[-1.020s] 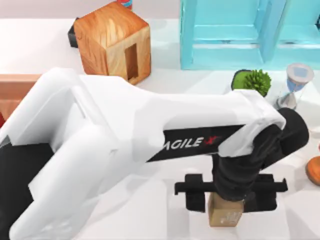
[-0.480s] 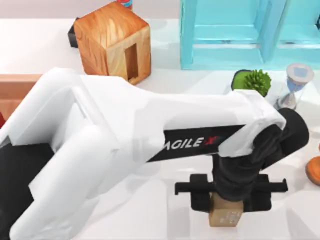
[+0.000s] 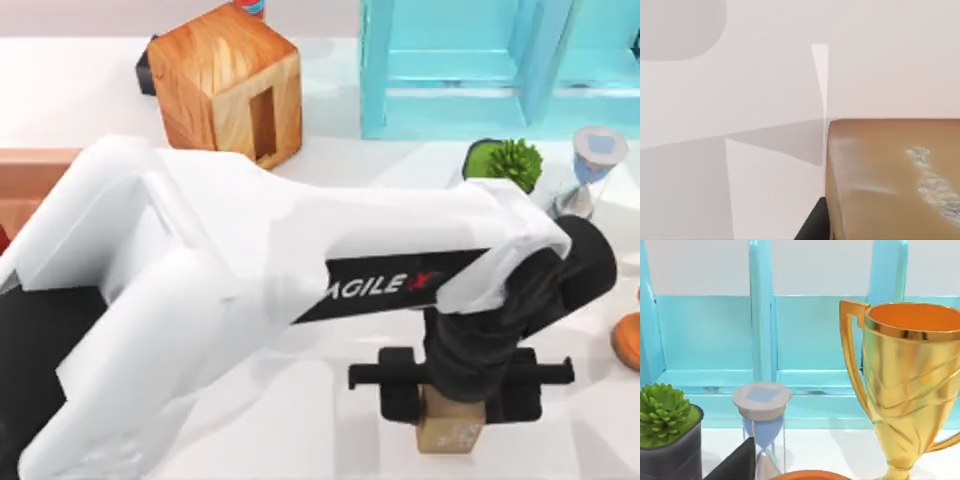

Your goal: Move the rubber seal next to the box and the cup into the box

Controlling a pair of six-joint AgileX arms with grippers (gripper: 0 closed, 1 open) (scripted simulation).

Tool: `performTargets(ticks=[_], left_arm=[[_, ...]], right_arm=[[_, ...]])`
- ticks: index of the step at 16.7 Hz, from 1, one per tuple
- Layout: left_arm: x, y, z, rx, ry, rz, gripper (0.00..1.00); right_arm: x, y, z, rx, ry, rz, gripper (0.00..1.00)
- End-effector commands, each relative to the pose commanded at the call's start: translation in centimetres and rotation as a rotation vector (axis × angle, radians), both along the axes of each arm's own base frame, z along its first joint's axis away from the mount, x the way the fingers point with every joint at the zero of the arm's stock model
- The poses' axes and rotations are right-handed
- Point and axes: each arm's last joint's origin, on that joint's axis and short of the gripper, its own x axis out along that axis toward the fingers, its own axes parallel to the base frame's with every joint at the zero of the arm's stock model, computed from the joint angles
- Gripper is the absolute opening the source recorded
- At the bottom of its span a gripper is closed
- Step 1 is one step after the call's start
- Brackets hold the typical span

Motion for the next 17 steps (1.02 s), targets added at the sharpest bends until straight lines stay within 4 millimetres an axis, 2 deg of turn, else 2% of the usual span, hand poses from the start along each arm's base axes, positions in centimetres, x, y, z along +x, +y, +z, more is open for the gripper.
performTargets(ticks=[3,7,9,11,17], left_arm=[[0.7,2.2,1.5,0.029,0.014,0.006,0.00],[0.3,6.0,7.6,-0.027,-0.017,-0.003,0.00],[0.0,8.2,9.4,-0.024,-0.016,-0.005,0.00],[0.1,9.7,9.9,-0.004,-0.002,-0.003,0.00],[0.1,10.2,10.1,-0.002,-0.001,-0.007,0.00]], right_arm=[[0.0,0.0,0.0,0.000,0.000,0.000,1.00],[0.0,0.0,0.0,0.000,0.000,0.000,1.00],[0.0,0.0,0.0,0.000,0.000,0.000,1.00],[0.0,0.0,0.0,0.000,0.000,0.000,1.00],[0.0,0.0,0.0,0.000,0.000,0.000,1.00]])
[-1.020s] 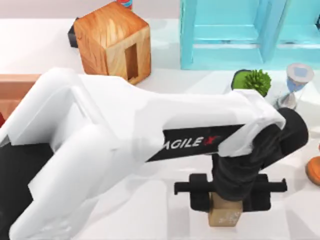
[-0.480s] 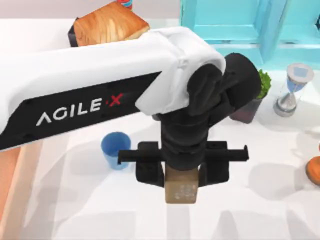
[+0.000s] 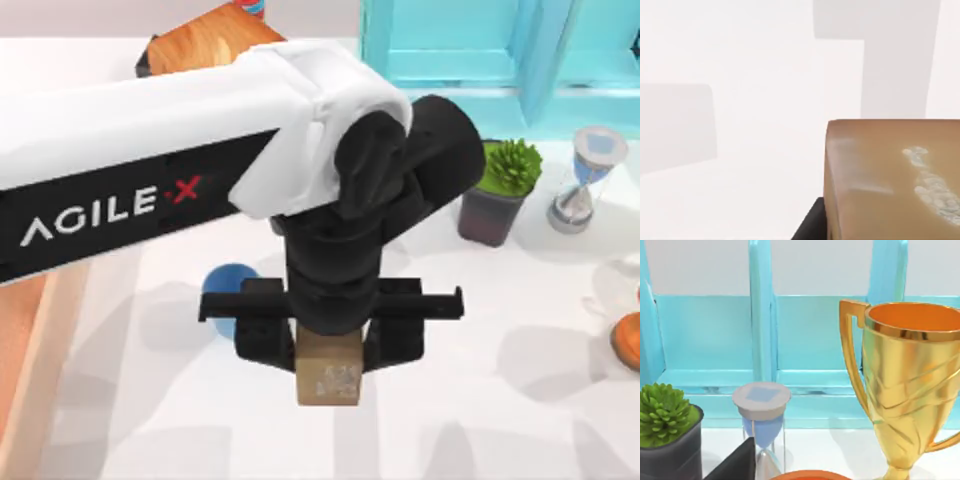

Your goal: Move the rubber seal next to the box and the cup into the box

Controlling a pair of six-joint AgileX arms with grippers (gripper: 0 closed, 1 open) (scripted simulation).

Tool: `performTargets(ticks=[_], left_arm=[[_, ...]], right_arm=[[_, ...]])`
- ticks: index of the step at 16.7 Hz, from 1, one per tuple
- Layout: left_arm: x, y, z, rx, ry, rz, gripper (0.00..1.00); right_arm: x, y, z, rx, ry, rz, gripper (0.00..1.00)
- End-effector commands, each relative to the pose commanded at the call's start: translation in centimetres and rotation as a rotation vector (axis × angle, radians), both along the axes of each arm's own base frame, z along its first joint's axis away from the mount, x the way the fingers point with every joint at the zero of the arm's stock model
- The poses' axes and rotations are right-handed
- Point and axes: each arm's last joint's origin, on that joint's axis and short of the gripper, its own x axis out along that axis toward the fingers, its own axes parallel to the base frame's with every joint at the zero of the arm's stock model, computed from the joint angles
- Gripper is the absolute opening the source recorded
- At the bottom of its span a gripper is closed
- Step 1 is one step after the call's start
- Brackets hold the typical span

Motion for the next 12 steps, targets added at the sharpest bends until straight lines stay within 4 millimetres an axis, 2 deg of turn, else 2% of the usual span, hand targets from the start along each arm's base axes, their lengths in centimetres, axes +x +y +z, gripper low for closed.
performTargets(ticks=[2,5,8,10,12], left_arm=[[0.3,1.8,0.4,0.002,0.001,0.001,0.00],[0.8,5.9,0.9,0.011,0.010,0.000,0.00],[0.3,9.7,2.2,-0.012,-0.012,0.001,0.00],[-0.1,12.7,2.2,-0.007,-0.011,0.000,0.00],[-0.7,14.8,2.0,-0.002,-0.003,0.000,0.00]], right_arm=[[0.0,0.0,0.0,0.000,0.000,0.000,1.00],[0.0,0.0,0.0,0.000,0.000,0.000,1.00],[0.0,0.0,0.0,0.000,0.000,0.000,1.00],[0.0,0.0,0.0,0.000,0.000,0.000,1.00],[0.0,0.0,0.0,0.000,0.000,0.000,1.00]])
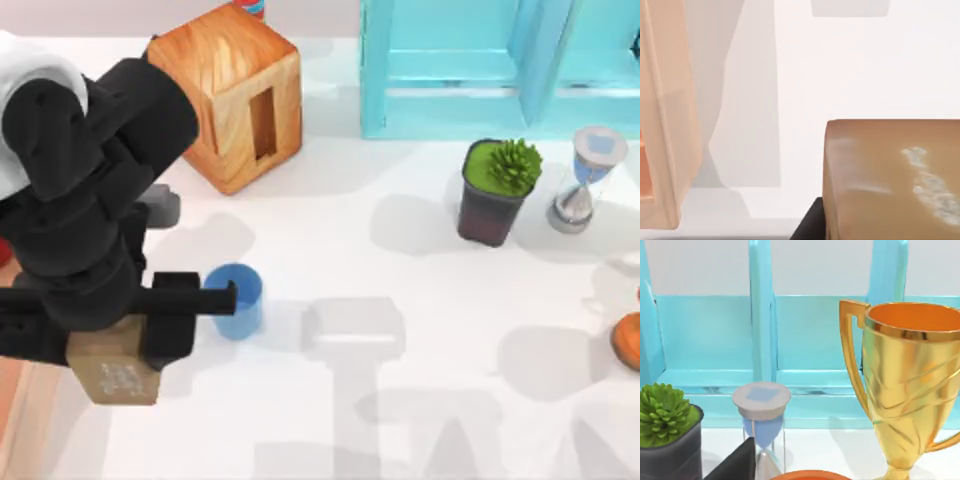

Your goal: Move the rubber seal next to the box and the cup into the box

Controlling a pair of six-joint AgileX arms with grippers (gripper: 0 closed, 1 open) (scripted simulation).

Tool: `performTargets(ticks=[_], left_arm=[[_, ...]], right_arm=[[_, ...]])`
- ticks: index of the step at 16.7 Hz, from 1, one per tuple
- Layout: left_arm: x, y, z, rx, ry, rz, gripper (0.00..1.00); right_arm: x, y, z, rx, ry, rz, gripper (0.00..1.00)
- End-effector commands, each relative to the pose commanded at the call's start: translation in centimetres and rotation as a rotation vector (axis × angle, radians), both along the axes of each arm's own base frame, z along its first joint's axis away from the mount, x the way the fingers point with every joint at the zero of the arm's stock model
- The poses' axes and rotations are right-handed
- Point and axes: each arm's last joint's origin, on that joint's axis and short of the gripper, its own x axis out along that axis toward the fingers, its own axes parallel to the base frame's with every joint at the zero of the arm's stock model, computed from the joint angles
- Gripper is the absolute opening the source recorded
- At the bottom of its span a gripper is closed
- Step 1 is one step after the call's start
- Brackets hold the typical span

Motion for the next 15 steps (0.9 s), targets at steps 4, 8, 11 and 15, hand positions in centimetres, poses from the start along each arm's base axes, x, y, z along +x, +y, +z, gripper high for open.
performTargets(ticks=[4,8,11,15], left_arm=[[-0.5,1.2,0.0,0.000,0.002,0.000,0.00],[-0.4,1.1,-0.3,0.001,0.000,-0.004,0.00],[-0.3,1.0,-1.9,-0.001,-0.002,-0.003,0.00],[-0.3,1.1,-3.8,0.000,-0.001,-0.002,0.00]], right_arm=[[0.0,0.0,0.0,0.000,0.000,0.000,1.00],[0.0,0.0,0.0,0.000,0.000,0.000,1.00],[0.0,0.0,0.0,0.000,0.000,0.000,1.00],[0.0,0.0,0.0,0.000,0.000,0.000,1.00]])
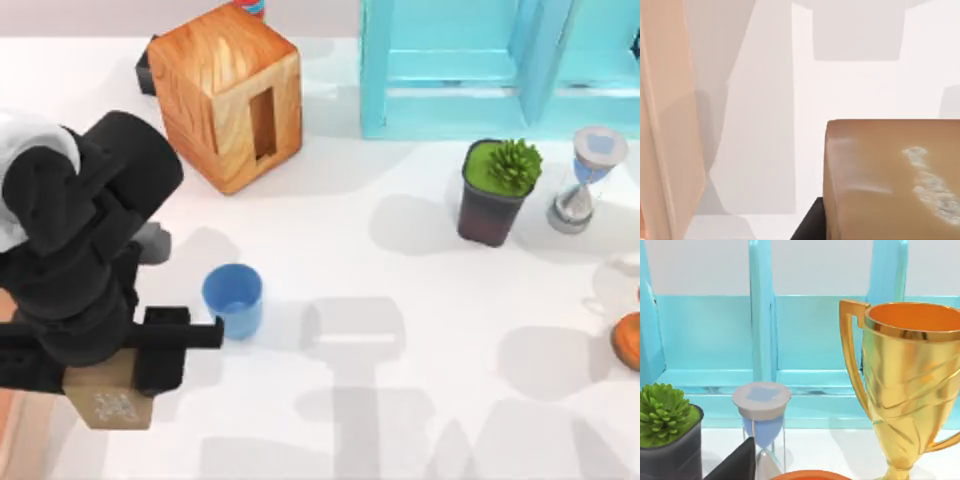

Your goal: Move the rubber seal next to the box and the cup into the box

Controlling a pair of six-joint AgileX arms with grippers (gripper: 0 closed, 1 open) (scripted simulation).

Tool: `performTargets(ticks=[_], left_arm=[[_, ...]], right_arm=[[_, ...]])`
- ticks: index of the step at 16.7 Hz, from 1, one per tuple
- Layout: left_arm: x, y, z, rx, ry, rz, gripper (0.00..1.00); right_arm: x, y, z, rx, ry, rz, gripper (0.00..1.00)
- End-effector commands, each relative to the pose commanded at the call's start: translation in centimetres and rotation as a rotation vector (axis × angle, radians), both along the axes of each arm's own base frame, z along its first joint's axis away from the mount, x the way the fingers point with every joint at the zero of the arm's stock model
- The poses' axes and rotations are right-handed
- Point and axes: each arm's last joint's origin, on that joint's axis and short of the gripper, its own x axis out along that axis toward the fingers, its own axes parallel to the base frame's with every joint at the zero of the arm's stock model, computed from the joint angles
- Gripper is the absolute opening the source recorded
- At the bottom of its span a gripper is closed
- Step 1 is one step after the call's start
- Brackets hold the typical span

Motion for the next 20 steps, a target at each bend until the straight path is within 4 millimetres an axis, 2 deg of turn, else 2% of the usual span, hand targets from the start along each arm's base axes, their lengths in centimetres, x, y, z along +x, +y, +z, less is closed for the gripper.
performTargets(ticks=[5,9,20], left_arm=[[-0.2,0.2,-2.5,0.000,0.001,0.002,0.00],[-0.2,0.1,-2.7,0.001,0.003,0.002,0.00],[-0.2,0.1,-2.7,0.001,0.003,0.002,0.83]], right_arm=[[0.0,0.0,0.0,0.000,0.000,0.000,1.00],[0.0,0.0,0.0,0.000,0.000,0.000,1.00],[0.0,0.0,0.0,0.000,0.000,0.000,1.00]])
